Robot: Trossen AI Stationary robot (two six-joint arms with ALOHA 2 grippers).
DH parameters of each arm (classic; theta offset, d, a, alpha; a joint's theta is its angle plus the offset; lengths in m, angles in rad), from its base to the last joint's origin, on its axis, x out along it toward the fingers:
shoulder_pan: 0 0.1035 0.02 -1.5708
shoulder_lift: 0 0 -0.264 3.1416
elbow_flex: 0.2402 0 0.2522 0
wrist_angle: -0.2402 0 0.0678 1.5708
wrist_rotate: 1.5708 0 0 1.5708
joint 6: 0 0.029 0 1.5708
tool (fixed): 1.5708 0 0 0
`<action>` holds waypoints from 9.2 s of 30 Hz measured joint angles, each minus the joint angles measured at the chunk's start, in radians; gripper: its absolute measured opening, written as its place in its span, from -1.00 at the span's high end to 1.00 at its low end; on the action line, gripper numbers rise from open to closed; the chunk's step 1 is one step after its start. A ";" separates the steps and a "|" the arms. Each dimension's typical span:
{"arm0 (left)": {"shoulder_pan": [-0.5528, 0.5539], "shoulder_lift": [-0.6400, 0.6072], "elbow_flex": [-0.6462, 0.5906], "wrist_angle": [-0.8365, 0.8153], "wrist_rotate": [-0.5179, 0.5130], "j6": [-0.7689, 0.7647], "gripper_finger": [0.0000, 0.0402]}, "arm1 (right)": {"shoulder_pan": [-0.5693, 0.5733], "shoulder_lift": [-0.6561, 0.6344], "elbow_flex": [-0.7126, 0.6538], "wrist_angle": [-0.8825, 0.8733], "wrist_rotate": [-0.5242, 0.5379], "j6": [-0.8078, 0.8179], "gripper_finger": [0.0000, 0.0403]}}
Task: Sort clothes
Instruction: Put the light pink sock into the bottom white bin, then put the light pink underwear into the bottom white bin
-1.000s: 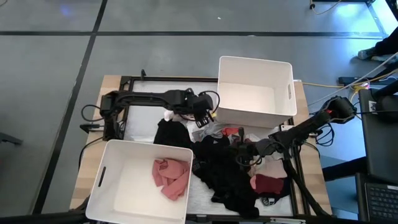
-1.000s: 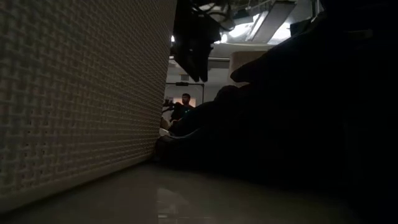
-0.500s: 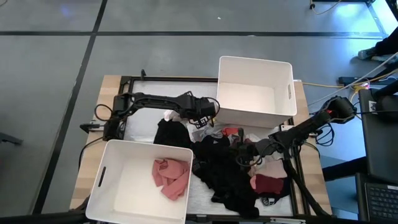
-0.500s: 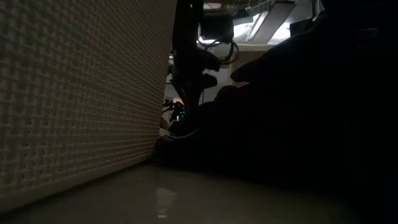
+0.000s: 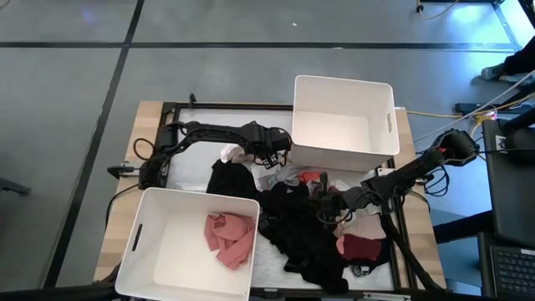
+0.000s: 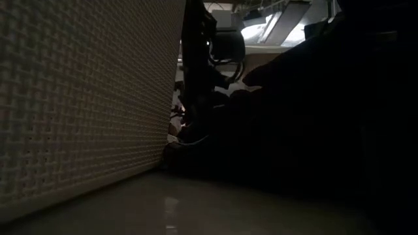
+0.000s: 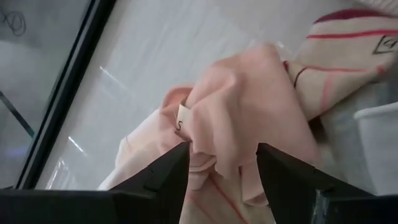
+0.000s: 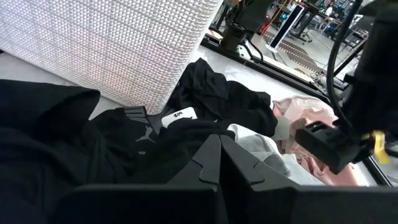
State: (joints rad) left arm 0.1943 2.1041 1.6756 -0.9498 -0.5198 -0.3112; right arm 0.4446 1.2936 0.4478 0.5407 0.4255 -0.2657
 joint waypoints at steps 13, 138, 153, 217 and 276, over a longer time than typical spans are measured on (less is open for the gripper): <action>0.016 0.025 0.000 -0.001 0.008 0.070 0.57 | 0.000 0.000 0.000 -0.011 0.000 0.000 0.97; -0.521 -0.705 -0.086 0.015 0.116 -0.202 0.23 | 0.000 0.001 0.000 -0.015 0.000 0.025 0.97; -0.048 -0.653 -0.086 -0.051 0.102 -0.049 0.23 | 0.000 0.001 0.000 -0.032 -0.001 0.024 0.97; -0.045 -0.346 -0.281 -0.154 -0.006 -0.350 0.23 | -0.125 0.228 0.000 0.147 -0.184 -0.019 0.97; -0.219 -0.541 -0.164 -0.007 -0.159 0.009 1.00 | -0.125 0.227 -0.001 0.137 -0.184 -0.019 0.97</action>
State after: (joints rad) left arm -0.0251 1.5631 1.5111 -0.9565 -0.6791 -0.3019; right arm 0.3199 1.5208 0.4469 0.6777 0.2413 -0.2852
